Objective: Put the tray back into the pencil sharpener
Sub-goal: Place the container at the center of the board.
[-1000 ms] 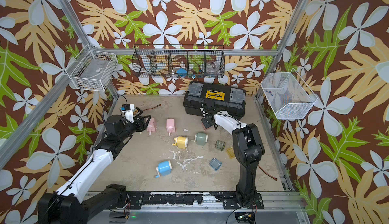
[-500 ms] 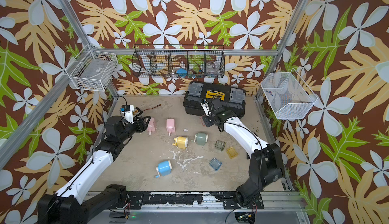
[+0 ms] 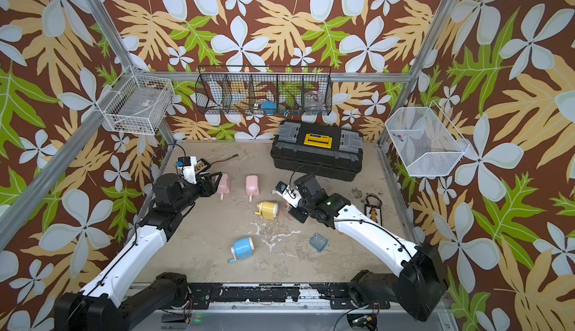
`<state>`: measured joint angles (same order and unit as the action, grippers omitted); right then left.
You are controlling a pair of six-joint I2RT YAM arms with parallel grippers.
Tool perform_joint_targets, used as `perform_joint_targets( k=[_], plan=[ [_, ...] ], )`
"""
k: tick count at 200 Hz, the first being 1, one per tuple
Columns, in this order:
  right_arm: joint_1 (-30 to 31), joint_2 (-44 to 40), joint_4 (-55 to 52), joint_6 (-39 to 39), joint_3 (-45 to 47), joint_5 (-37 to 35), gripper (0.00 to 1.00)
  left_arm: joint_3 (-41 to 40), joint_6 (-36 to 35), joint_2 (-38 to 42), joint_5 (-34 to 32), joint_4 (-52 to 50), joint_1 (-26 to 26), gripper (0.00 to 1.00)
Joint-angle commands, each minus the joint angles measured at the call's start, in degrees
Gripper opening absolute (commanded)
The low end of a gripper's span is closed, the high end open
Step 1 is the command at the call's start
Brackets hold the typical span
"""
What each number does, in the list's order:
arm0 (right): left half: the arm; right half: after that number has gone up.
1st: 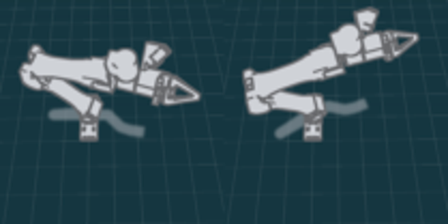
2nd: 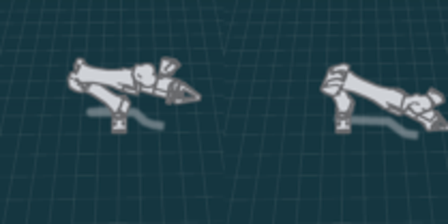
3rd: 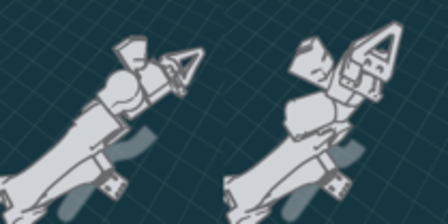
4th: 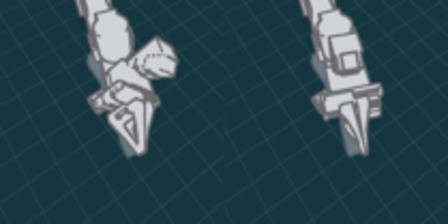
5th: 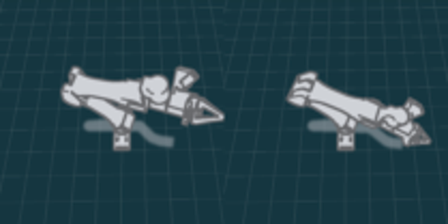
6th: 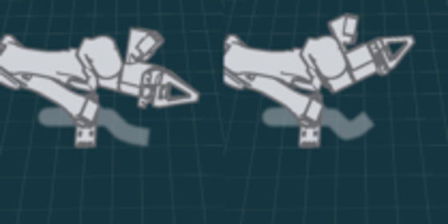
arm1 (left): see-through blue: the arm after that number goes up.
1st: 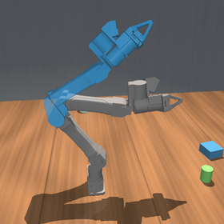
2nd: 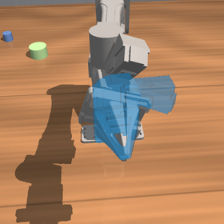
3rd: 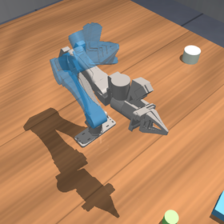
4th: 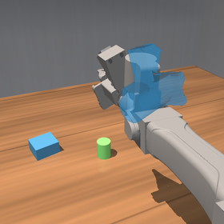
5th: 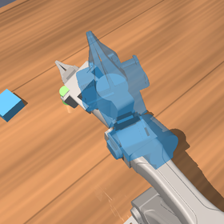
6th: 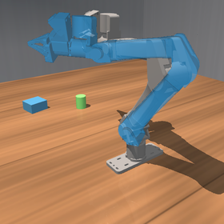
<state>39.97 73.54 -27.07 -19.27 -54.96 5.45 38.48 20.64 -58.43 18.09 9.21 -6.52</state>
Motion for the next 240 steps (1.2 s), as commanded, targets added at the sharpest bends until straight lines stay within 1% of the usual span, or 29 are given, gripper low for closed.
perform_joint_targets(
  k=[1, 17, 28, 43, 86, 158, 226, 234, 240],
  plan=[
    [3.4, -1.54, 0.82, -6.57, 3.27, 3.14, 0.0, -0.16, -0.25, 0.51, -0.18, 1.69, 0.1, 0.63],
    [6.37, -2.09, 1.58, -8.88, 5.4, 3.59, 0.0, -0.25, -0.25, 0.89, -0.26, 1.74, 0.1, 0.63],
    [7.18, -1.83, 1.84, -9.53, 6.14, 3.83, 0.0, -0.32, -0.34, 1.14, -0.24, 1.69, 0.09, 0.64],
    [7.23, -0.46, 1.55, -10.11, 6.29, 4.12, 0.0, -0.5, -0.34, 1.38, -0.33, 1.77, 0.02, 0.64],
    [7.28, 5.26, -0.48, -11.49, 5.82, 0.72, 0.0, -0.6, -0.34, 1.53, -0.26, 1.78, 0.11, 0.63],
    [7.15, 9.18, 1.11, -15.02, 6.18, 1.49, 0.0, -0.69, -0.43, 2.05, -0.77, 1.77, 0.17, 0.63],
    [6.44, 12.25, 1.58, -15.1, 5.86, 0.89, 0.0, -0.95, -0.6, 2.77, -1.62, 1.7, 0.16, 0.64],
    [6.37, 12.27, 1.55, -15.0, 5.83, 0.71, 0.04, -0.95, -0.6, 2.72, -1.73, 1.7, 0.11, 0.64],
    [6.35, 12.28, 1.58, -14.84, 5.83, 0.4, 0.09, -0.95, -0.6, 2.69, -1.74, 1.74, 0.16, 0.63]
  ],
)
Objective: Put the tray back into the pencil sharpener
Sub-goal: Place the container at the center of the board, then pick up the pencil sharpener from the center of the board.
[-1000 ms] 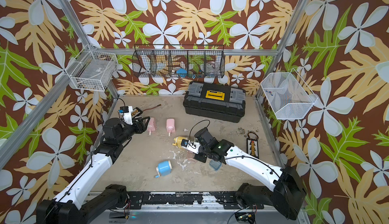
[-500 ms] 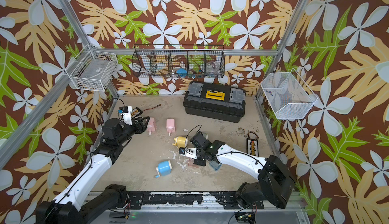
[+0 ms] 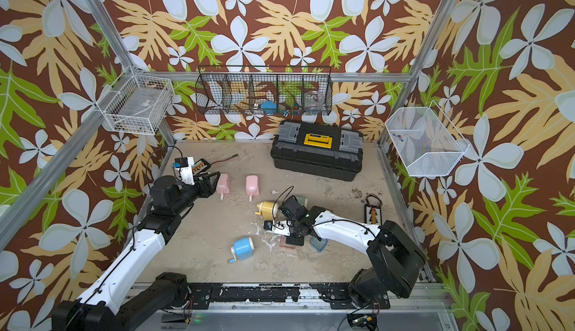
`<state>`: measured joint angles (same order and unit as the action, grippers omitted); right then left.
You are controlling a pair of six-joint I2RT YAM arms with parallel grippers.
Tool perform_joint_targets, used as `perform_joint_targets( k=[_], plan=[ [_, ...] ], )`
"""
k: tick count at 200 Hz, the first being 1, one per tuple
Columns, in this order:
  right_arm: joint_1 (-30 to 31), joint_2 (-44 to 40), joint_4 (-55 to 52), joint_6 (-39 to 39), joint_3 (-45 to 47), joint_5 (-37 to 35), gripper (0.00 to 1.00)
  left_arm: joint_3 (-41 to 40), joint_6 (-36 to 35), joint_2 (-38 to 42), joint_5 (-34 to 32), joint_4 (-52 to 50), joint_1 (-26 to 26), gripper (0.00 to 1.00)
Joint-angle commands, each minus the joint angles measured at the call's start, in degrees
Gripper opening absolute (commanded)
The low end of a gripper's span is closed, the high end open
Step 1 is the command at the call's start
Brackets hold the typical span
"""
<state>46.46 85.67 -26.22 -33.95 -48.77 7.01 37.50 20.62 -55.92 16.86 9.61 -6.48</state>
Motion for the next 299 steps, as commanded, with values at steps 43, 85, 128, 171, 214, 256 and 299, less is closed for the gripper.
perform_joint_targets(
  k=[43, 85, 128, 171, 214, 256, 299],
  plan=[
    [-0.32, -0.04, 0.97, -0.06, -0.4, -1.39, 0.22, -0.05, -0.58, 0.18, -0.93, 1.2, 0.07, 0.64],
    [-0.39, -3.31, 0.71, 1.23, -1.67, -0.26, 0.28, -0.05, -0.71, 0.24, -1.13, 1.18, 0.06, 0.64],
    [-0.21, -15.63, 10.56, 11.28, 1.67, -5.0, 0.29, -0.41, -0.85, 0.31, -1.3, 1.38, 0.07, 0.64],
    [-0.22, -25.48, 19.71, 34.68, 8.82, -11.36, 0.25, -1.16, -0.93, 0.47, -0.67, 2.39, 0.13, 0.63],
    [-0.29, -31.04, 19.38, 52.76, 12.42, -14.4, 0.26, -1.31, -1.23, -0.78, -0.13, 2.59, -1.19, 0.65],
    [-0.29, -36.45, 17.08, 58.36, 13.47, -19.61, 0.27, 1.34, -5.16, -3.31, -7.14, -1.35, -7.9, 0.69],
    [-0.26, -39.9, 17.12, 59.98, 16.35, -22.38, 0.28, 8.38, -3.05, -11.03, -12.38, -10.41, -11.38, 0.72]
  ],
)
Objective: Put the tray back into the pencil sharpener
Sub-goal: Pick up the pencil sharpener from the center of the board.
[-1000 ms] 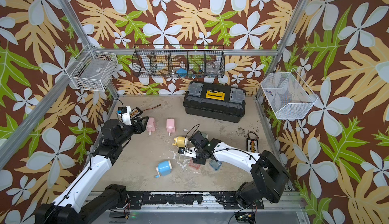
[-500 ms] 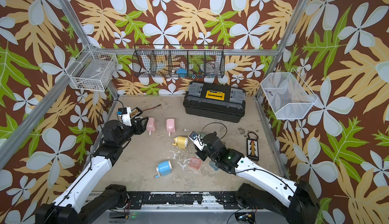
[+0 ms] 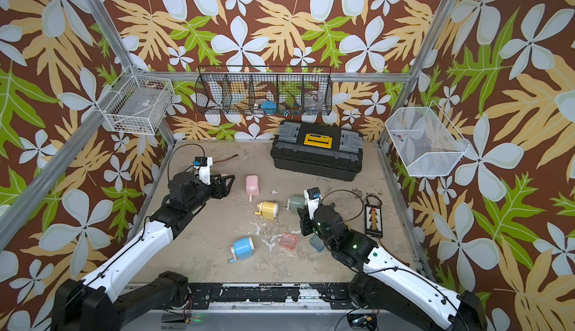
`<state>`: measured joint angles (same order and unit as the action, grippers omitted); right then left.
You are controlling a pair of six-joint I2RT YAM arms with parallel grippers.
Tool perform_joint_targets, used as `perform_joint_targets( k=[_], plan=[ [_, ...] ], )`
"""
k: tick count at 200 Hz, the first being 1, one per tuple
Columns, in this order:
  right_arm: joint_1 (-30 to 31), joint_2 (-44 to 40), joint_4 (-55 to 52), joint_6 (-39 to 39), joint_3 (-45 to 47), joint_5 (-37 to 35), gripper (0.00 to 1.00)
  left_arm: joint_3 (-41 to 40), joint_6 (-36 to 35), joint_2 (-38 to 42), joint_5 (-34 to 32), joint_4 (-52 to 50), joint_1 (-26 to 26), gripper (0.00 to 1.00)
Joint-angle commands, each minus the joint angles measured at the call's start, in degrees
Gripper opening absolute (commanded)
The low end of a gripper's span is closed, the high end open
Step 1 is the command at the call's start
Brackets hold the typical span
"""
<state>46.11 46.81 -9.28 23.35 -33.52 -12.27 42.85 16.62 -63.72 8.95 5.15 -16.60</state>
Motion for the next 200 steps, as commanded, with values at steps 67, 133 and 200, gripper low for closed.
perform_joint_targets(
  k=[67, 133, 200],
  plan=[
    [0.04, -4.56, 1.04, 4.41, 5.09, -5.34, 0.29, 8.86, 2.54, -13.64, -14.9, -8.54, -10.49, 0.8],
    [0.07, -8.25, 1.54, 5.05, 8.87, -7.8, 0.29, 17.02, 4.27, -24.89, -24.68, -11.66, -15.71, 0.88],
    [0.0, -10.23, 2.16, 4.92, 10.26, -8.56, 0.29, 26.31, 9.04, -34.69, -33.92, -21.74, -17.72, 0.97]
  ],
)
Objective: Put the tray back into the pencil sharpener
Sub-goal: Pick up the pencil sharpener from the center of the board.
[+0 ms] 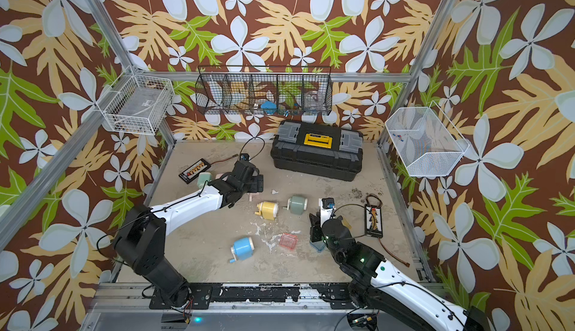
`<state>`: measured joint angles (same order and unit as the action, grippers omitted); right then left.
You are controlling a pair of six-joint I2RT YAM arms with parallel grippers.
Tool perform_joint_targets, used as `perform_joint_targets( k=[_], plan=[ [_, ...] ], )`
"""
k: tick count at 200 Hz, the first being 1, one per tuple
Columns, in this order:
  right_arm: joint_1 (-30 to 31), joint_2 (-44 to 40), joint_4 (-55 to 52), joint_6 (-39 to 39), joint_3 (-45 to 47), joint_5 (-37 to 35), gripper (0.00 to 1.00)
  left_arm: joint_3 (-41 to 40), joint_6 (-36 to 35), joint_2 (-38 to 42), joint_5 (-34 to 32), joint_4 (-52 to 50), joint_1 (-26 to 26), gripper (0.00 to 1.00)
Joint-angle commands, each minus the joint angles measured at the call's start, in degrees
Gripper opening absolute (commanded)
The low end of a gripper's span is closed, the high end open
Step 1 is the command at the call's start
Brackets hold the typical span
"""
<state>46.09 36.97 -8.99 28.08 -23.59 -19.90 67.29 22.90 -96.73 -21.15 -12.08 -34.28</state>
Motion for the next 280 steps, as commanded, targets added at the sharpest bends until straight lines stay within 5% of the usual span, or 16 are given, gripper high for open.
perform_joint_targets(
  k=[1, 77, 195, 280],
  plan=[
    [-0.01, -0.4, 1.87, 0.17, 0.37, -0.93, 0.29, 1.92, 2.86, -1.74, -3.86, -4.53, -0.06, 0.97],
    [0.01, -0.87, 2.28, 0.49, 0.97, -1.02, 0.29, 8.52, 2.2, -10.73, -2.7, -8.23, -0.05, 0.96],
    [-0.02, 0.12, 2.75, 0.53, 0.93, -0.67, 0.29, 13.22, -0.48, -18.0, -4.34, -7.98, -0.06, 0.77],
    [-0.03, 0.12, 2.51, 0.49, 0.67, -0.67, 0.29, 12.09, -1.83, -17.42, -3.03, -6.03, -0.08, 0.46]
  ],
)
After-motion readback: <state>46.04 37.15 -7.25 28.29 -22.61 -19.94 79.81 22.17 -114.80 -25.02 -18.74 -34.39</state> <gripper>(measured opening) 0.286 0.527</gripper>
